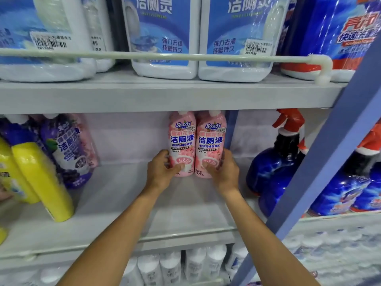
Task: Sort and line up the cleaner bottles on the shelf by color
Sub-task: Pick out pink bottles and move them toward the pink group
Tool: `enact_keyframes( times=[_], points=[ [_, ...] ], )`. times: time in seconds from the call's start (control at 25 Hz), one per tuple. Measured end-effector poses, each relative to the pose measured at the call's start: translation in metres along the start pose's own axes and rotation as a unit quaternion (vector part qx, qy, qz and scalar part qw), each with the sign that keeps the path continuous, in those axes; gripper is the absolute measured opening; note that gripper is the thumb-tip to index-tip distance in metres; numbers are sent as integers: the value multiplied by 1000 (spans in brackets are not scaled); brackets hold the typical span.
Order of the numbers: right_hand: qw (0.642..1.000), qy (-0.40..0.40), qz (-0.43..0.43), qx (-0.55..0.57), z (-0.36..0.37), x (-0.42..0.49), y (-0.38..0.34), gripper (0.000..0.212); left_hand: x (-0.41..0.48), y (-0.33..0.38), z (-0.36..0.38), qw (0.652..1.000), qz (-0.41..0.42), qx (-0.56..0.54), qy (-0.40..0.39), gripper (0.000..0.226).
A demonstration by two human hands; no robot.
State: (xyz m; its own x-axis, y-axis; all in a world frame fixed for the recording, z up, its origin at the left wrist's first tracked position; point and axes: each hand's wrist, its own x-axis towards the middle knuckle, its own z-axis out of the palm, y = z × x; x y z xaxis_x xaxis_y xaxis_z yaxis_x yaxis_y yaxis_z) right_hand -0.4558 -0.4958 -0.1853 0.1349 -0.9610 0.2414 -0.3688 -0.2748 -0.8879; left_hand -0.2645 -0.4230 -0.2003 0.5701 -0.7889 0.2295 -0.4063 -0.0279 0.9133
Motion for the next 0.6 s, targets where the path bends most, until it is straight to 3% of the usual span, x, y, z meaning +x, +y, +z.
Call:
enact_keyframes(
  times=[0.2,0.36,0.48,0.52,0.6],
  points=[
    [999,-8,4,43,-4,-1,-6,59,3,2,2,1000,-20,-24,-4,41],
    [998,-33,12,50,-11,-15,-14,51,-13,11,-12,995,-41,-84,-14,50],
    [993,-25,10,117,-13,-37,-26,21,-32,24,-47,993,-36,-111,-18,89],
    [987,-31,22,154,-10,-50,-35,23,-40,28,-61,993,-31,-113,-16,94],
    [986,-43,-23,160,7,-75,-50,64,-58,33,-97,993,-17,-120,-5,84]
  ],
)
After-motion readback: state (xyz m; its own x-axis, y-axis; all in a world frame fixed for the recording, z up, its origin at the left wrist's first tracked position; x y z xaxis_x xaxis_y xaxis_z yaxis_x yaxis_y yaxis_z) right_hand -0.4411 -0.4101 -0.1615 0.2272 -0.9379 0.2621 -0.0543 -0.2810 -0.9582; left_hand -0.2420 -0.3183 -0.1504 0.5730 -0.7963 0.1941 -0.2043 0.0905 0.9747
